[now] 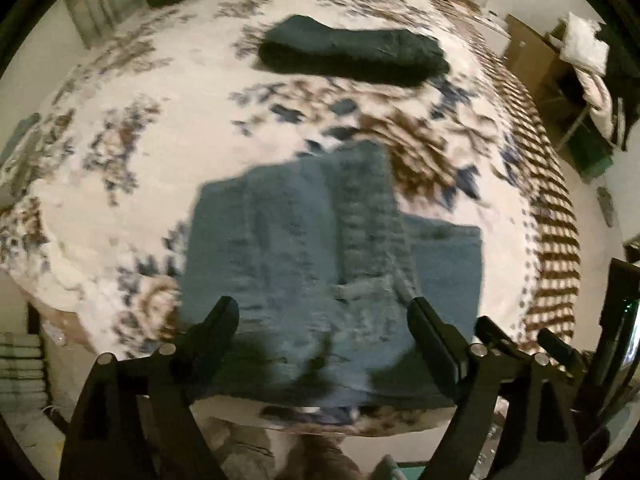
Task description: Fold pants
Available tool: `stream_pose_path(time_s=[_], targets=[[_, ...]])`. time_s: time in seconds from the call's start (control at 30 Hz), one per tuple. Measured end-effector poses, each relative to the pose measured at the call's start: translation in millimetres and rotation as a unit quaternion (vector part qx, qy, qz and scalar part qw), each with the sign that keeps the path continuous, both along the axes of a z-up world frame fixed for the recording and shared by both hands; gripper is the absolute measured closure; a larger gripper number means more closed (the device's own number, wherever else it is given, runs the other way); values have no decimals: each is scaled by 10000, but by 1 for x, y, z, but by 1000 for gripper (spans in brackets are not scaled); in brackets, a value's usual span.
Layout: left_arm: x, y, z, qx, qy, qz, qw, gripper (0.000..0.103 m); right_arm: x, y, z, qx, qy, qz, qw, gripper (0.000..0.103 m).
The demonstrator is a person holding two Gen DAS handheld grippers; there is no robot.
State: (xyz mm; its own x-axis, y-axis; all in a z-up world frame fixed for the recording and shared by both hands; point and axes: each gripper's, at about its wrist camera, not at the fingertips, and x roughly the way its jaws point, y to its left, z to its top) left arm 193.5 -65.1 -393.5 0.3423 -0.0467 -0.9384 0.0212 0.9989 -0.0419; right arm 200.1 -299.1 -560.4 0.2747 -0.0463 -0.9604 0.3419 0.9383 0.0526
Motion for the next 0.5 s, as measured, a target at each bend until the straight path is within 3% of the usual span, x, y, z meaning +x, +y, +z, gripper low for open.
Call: stream_pose_path(time_s=[0.1,0.27,0.37,0.5], targets=[[7,27,0,153,27,325,9993,17,8,11,4,135,-110,98,9998,1],[17,77,-19,452,254,894,9946,17,30,38,9,845,-495,353,9946,1],[21,104,-35,493,411,1175,9910,17,52,55,1,1365,-512,481,9881,1],[27,132,-59,552,668,1413,9862,17,84,75,-19,1598,-442,752,9833,1]])
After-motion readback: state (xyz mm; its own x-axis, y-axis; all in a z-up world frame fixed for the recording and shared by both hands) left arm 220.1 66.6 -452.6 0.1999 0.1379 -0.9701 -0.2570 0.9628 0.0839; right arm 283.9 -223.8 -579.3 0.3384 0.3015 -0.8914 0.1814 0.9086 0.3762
